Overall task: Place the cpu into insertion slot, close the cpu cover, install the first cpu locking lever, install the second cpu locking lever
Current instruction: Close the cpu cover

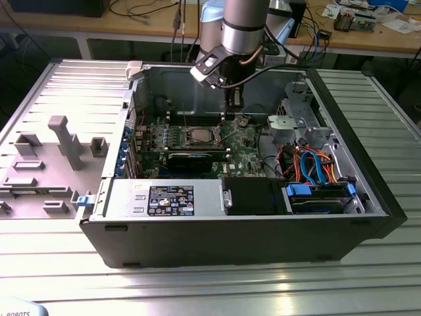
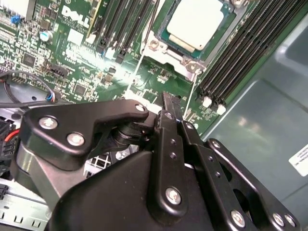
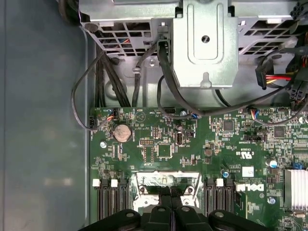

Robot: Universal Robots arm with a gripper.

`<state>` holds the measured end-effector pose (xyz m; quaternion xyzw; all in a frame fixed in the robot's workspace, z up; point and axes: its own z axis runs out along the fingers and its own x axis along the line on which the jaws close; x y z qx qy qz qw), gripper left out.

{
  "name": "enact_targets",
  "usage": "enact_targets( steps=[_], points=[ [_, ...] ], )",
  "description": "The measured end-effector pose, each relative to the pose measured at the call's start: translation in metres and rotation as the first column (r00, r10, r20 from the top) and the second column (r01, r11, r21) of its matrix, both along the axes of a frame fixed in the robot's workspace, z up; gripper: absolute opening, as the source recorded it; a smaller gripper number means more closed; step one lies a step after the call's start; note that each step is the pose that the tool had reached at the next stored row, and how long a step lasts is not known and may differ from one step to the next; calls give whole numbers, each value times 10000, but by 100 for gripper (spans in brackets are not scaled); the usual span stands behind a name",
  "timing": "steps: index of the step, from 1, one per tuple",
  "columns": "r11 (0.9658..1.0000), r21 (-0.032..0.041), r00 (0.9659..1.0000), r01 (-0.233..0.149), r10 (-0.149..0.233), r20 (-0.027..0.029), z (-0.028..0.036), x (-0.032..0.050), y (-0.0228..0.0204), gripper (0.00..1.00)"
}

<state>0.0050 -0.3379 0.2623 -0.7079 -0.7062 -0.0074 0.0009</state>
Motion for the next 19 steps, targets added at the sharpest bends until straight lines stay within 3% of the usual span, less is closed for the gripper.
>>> enact_targets(
  steps=[9, 13, 15, 19],
  points=[
    [10000, 0, 10000, 0, 0, -1, -34, 202, 3, 11],
    [10000, 3, 10000, 1, -1, 0, -51, 347, 7, 11],
    [10000, 1, 10000, 1, -1, -8, -82, 367, 6, 11],
    [10000, 2, 10000, 1, -1, -84, -173, 367, 2, 11]
  ],
)
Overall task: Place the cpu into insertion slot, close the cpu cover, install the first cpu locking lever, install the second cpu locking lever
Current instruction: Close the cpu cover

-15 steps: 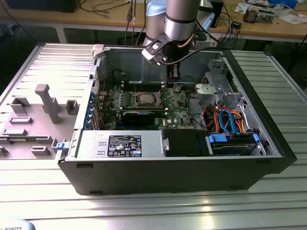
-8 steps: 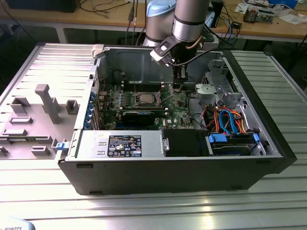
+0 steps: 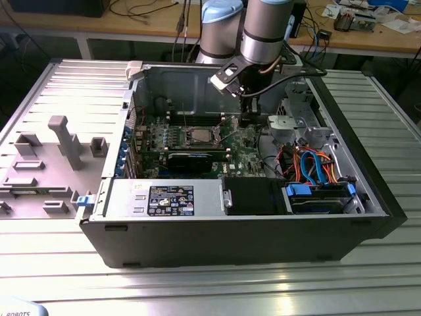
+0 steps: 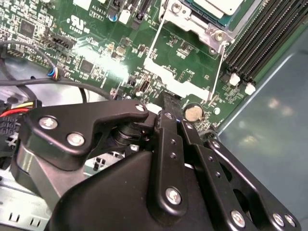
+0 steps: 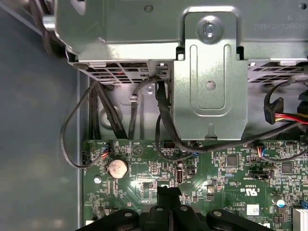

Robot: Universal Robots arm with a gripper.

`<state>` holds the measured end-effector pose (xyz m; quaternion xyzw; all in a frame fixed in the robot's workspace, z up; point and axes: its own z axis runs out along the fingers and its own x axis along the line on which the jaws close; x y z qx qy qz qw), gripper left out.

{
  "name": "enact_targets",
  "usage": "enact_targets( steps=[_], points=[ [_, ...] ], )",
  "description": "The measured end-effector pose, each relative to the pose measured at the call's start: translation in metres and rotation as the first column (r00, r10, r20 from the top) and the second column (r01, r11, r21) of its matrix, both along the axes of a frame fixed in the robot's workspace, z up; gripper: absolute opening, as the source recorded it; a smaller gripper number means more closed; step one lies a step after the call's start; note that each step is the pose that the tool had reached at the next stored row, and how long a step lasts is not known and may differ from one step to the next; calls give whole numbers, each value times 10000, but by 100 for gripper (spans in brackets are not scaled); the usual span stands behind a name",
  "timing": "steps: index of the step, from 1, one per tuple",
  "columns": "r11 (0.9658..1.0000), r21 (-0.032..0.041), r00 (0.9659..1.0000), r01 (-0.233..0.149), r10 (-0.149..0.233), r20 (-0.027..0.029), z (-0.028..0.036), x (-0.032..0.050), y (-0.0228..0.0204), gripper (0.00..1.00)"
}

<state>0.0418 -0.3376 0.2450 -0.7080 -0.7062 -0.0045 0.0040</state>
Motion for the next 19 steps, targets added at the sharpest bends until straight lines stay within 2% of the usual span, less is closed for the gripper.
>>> enact_targets(
  steps=[15, 19],
  points=[
    [10000, 5, 10000, -15, 15, -1, -3, -26, 0, 11],
    [10000, 6, 10000, -15, 15, -1, -3, -56, 0, 11]
  ],
)
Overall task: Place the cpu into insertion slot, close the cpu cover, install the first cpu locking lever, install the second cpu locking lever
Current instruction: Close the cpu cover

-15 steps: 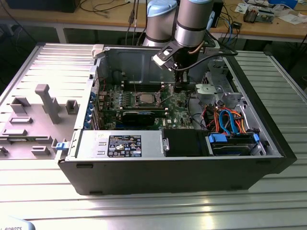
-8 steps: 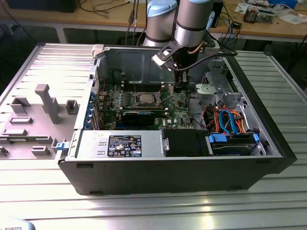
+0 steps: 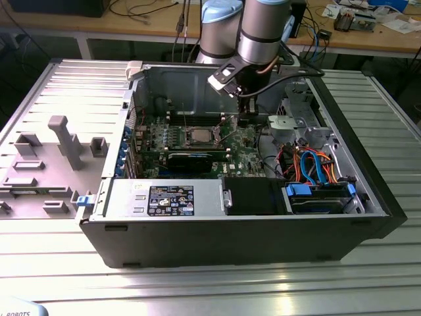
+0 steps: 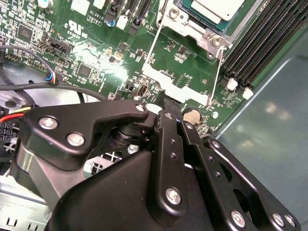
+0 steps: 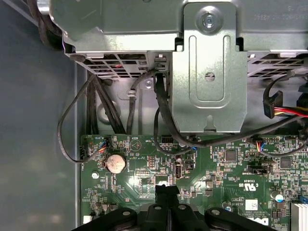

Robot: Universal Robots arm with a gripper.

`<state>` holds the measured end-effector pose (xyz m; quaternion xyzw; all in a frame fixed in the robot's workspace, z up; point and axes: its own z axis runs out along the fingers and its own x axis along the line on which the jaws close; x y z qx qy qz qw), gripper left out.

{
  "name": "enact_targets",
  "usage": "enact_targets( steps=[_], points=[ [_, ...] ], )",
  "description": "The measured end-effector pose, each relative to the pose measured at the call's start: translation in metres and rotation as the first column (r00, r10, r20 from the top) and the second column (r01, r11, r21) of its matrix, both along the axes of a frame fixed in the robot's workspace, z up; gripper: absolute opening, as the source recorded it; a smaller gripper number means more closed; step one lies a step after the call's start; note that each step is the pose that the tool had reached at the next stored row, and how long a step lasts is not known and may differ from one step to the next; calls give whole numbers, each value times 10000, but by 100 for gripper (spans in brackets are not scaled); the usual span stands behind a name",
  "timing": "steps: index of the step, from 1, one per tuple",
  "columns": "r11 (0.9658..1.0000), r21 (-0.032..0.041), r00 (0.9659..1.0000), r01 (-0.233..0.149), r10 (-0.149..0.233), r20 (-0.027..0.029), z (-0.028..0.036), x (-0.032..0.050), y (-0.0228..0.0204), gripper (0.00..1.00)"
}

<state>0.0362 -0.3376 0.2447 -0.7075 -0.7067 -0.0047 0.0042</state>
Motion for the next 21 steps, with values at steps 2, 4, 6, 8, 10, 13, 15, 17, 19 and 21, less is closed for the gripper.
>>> enact_targets(
  steps=[2, 4, 6, 8, 10, 13, 15, 17, 19, 21],
  points=[
    [10000, -1, 10000, -1, 1, 0, 0, -18, 0, 11],
    [10000, -1, 10000, -1, 1, 0, 0, -41, 0, 11],
    [10000, -1, 10000, 0, 0, 0, 0, -55, 0, 11],
    [10000, 0, 10000, 0, 0, 0, 0, -64, 0, 11],
    [10000, -1, 10000, -1, 1, 0, 0, -68, 0, 11],
    [10000, -1, 10000, -1, 1, 0, 0, -72, 0, 11],
    [10000, -1, 10000, -1, 1, 0, 0, -74, 0, 11],
    [10000, -1, 10000, -1, 1, 0, 0, -74, 0, 11],
    [10000, -1, 10000, -1, 1, 0, 0, -74, 0, 11],
    [10000, -1, 10000, 1, -1, 0, 0, -80, 0, 11]
  ],
)
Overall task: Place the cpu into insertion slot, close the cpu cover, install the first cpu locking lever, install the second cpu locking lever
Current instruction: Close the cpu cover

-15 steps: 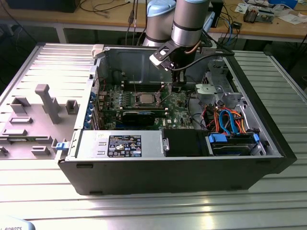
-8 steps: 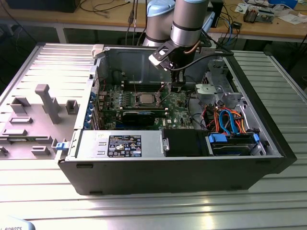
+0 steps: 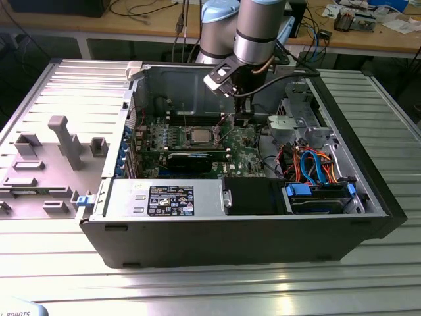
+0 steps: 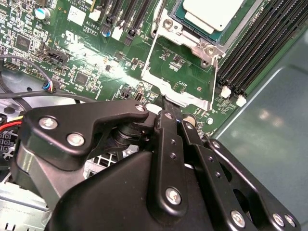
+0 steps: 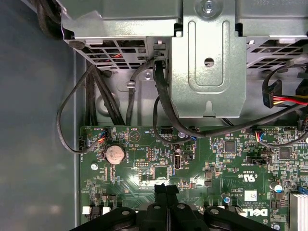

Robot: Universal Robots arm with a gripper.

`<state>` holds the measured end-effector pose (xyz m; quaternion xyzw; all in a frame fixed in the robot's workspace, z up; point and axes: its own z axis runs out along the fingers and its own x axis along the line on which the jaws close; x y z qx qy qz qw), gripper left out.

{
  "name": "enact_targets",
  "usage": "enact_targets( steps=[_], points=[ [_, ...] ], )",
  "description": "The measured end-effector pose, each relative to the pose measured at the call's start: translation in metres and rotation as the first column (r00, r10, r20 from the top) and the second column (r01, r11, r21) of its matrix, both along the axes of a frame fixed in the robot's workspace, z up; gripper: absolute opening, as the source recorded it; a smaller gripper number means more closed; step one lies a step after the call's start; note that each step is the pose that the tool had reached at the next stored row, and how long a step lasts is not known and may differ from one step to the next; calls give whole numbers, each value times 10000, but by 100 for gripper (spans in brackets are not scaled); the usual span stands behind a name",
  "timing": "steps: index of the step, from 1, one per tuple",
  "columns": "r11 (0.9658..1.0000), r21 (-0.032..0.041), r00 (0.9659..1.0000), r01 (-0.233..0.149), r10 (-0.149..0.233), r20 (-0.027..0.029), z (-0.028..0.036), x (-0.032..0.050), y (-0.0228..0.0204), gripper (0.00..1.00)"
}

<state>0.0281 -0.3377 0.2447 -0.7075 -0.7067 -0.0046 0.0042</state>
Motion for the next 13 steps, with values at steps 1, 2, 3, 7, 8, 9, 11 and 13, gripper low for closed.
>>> enact_targets(
  steps=[1, 2, 3, 7, 8, 9, 11, 13],
  points=[
    [10000, 1, 10000, -3, 3, 0, 0, -4, 0, 11],
    [10000, 1, 10000, -2, 2, 0, 0, -9, 0, 11],
    [10000, 0, 10000, -1, 1, 0, 0, -16, 0, 11],
    [10000, 0, 10000, -2, 2, 0, 0, -49, 0, 11],
    [10000, 0, 10000, -2, 2, 0, 0, -53, 0, 11],
    [10000, 0, 10000, -2, 2, 0, 0, -58, 0, 11],
    [10000, 0, 10000, -2, 2, 0, 0, -60, 0, 11],
    [10000, 0, 10000, -1, 1, 0, 0, -64, 0, 11]
  ],
)
